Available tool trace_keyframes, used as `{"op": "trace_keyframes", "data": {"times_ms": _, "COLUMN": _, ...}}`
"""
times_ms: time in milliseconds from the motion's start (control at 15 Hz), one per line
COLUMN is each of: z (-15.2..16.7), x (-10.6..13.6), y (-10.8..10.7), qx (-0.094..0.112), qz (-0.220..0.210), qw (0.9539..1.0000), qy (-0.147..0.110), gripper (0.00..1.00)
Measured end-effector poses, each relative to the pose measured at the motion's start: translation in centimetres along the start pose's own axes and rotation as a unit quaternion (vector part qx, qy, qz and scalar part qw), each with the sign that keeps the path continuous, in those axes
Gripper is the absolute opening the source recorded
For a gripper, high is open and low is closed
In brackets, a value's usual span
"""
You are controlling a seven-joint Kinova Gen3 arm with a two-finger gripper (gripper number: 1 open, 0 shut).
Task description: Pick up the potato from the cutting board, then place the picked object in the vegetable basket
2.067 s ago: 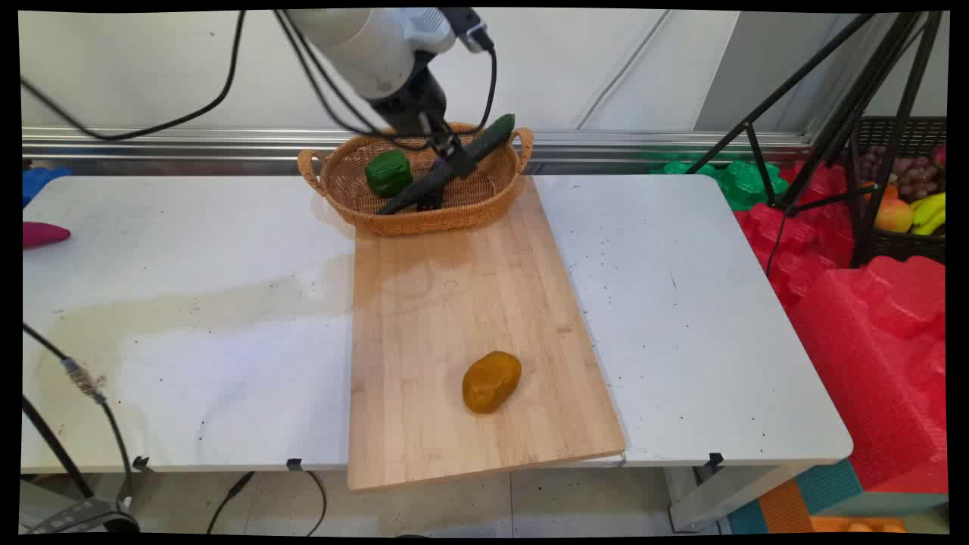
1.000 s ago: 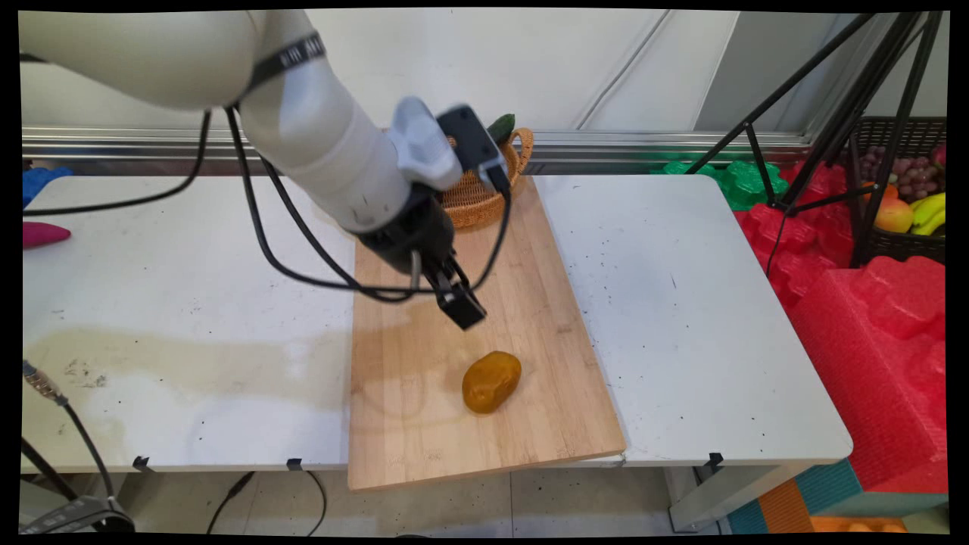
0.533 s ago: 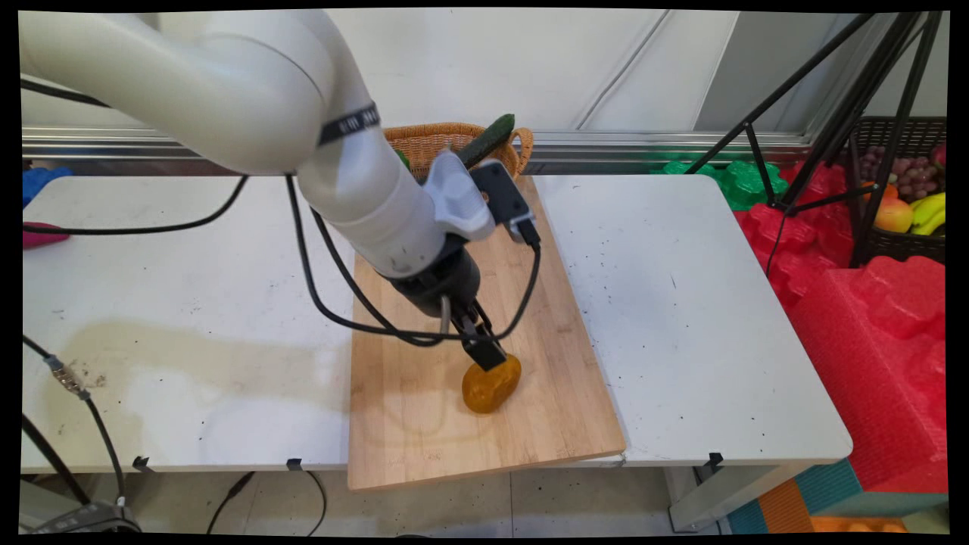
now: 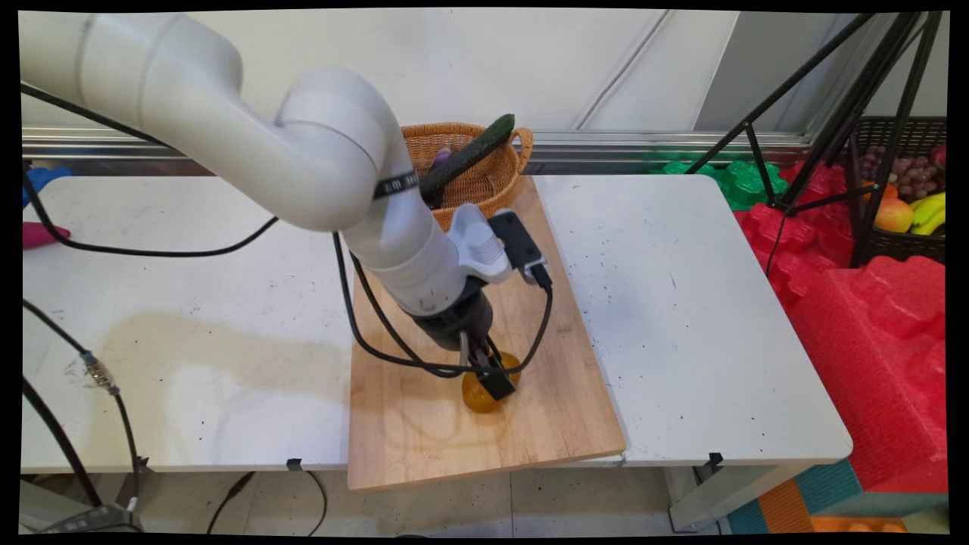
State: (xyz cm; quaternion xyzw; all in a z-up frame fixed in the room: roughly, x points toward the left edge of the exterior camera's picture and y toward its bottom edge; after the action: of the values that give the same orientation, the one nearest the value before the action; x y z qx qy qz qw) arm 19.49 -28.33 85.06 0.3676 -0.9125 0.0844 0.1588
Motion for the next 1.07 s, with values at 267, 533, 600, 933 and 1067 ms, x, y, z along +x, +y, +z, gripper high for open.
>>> {"op": "trace_keyframes", "data": {"times_ms": 267, "z": 1.8, "x": -0.2, "y": 0.1, "qx": -0.004, "qz": -0.009, "qw": 0.9999, "qy": -0.005, "gripper": 1.00}}
{"op": "trace_keyframes", "data": {"times_ms": 533, "z": 3.1, "x": -0.4, "y": 0.3, "qx": -0.006, "qz": -0.016, "qw": 0.9998, "qy": -0.010, "gripper": 1.00}}
{"op": "trace_keyframes", "data": {"times_ms": 600, "z": 3.3, "x": -0.4, "y": 0.3, "qx": -0.007, "qz": -0.017, "qw": 0.9998, "qy": -0.011, "gripper": 1.00}}
{"op": "trace_keyframes", "data": {"times_ms": 933, "z": 3.9, "x": -0.7, "y": 0.6, "qx": -0.012, "qz": -0.028, "qw": 0.9995, "qy": -0.011, "gripper": 0.00}}
{"op": "trace_keyframes", "data": {"times_ms": 1067, "z": 3.9, "x": -0.7, "y": 0.7, "qx": -0.011, "qz": -0.033, "qw": 0.9993, "qy": -0.009, "gripper": 0.00}}
